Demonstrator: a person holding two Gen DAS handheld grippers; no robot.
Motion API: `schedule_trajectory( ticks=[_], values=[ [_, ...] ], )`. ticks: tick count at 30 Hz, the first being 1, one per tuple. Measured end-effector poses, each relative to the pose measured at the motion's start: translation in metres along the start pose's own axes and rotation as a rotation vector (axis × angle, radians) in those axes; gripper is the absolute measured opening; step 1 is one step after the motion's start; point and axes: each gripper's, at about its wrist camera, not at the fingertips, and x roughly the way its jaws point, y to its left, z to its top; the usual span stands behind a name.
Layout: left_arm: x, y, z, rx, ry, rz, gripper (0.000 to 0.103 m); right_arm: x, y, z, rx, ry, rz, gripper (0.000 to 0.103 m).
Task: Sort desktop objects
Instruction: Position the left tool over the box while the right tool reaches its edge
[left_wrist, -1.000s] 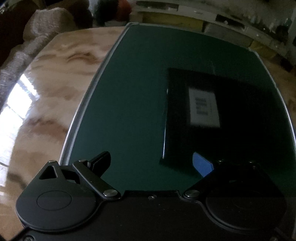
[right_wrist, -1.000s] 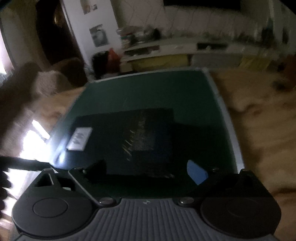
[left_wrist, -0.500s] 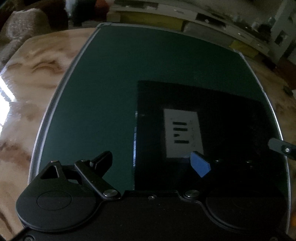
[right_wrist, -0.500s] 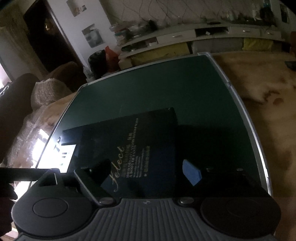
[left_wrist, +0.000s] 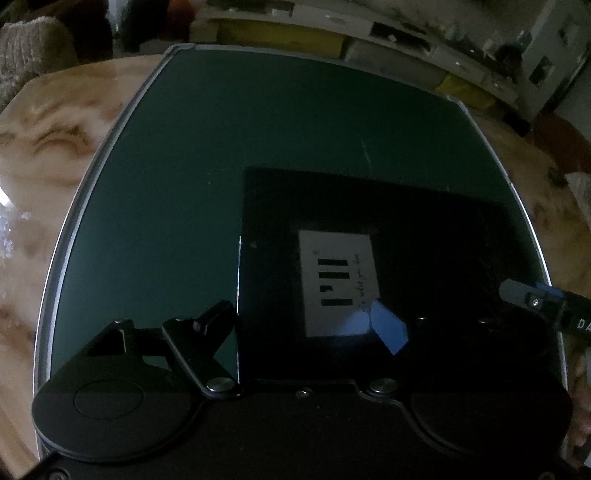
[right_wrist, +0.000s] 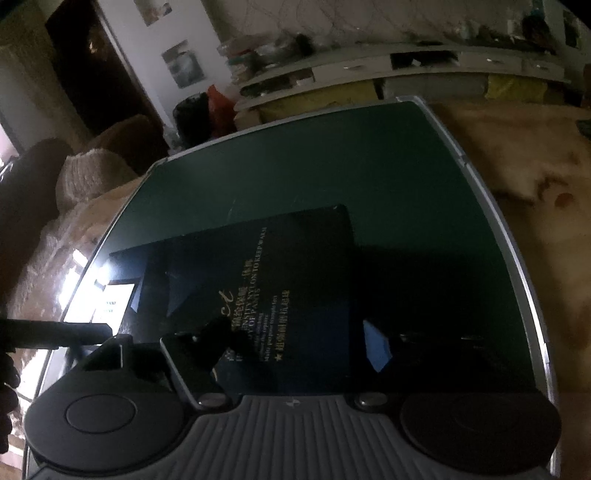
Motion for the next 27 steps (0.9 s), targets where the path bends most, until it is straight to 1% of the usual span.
schedule_trajectory(
  ticks=[12,16,21,27],
  values=[
    [-0.013,0.000,-0.010,0.024,0.010,0.016,0.080,-0.012,0.012,-0.005,-0.027,0.029,-0.016,0.075],
    [-0.027,0.001,-0.015,0.020,0.021,0.015,0.080,-0.026,0.021,-0.007,-0.037,0.023,-0.026,0.075],
    [-0.056,-0.007,-0.022,0.053,0.015,0.040,0.080,-0.049,0.034,-0.010,-0.039,0.023,-0.042,0.075],
    [-0.087,-0.011,-0.033,0.060,0.019,0.035,0.080,-0.081,0.046,-0.017,-0.035,0.021,-0.045,0.075]
  ],
)
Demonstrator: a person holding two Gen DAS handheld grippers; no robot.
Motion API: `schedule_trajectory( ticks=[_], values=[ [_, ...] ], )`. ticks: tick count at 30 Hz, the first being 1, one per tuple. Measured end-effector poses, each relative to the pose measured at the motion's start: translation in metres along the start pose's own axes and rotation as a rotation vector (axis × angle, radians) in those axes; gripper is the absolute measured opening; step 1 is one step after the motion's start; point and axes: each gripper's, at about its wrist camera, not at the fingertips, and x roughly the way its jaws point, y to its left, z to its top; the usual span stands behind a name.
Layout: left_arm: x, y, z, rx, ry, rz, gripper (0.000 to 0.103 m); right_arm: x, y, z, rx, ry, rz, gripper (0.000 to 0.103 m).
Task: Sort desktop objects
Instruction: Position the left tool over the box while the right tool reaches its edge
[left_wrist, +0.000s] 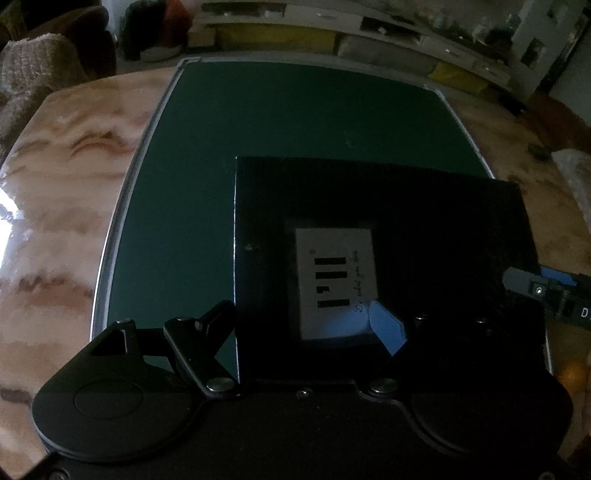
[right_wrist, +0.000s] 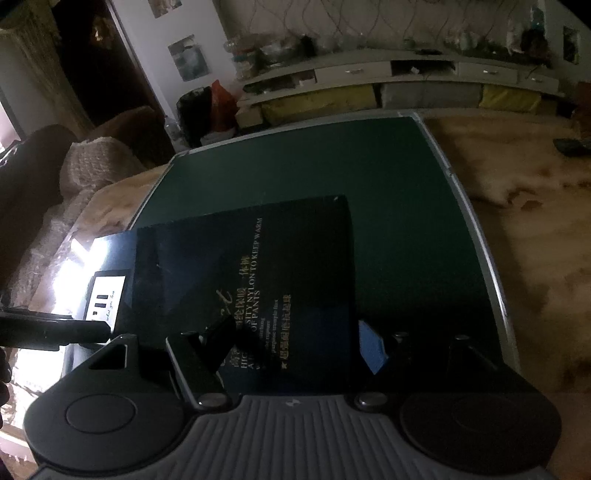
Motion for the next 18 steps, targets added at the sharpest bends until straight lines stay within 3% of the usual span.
schedule_trajectory(
  ticks=[18],
  values=[
    [-0.109,-0.034,-0.091,0.064,-0.051,0.021,0.080,-0.108,0.020,-0.065,0.033,0.012,-0.010,0.075]
  ],
)
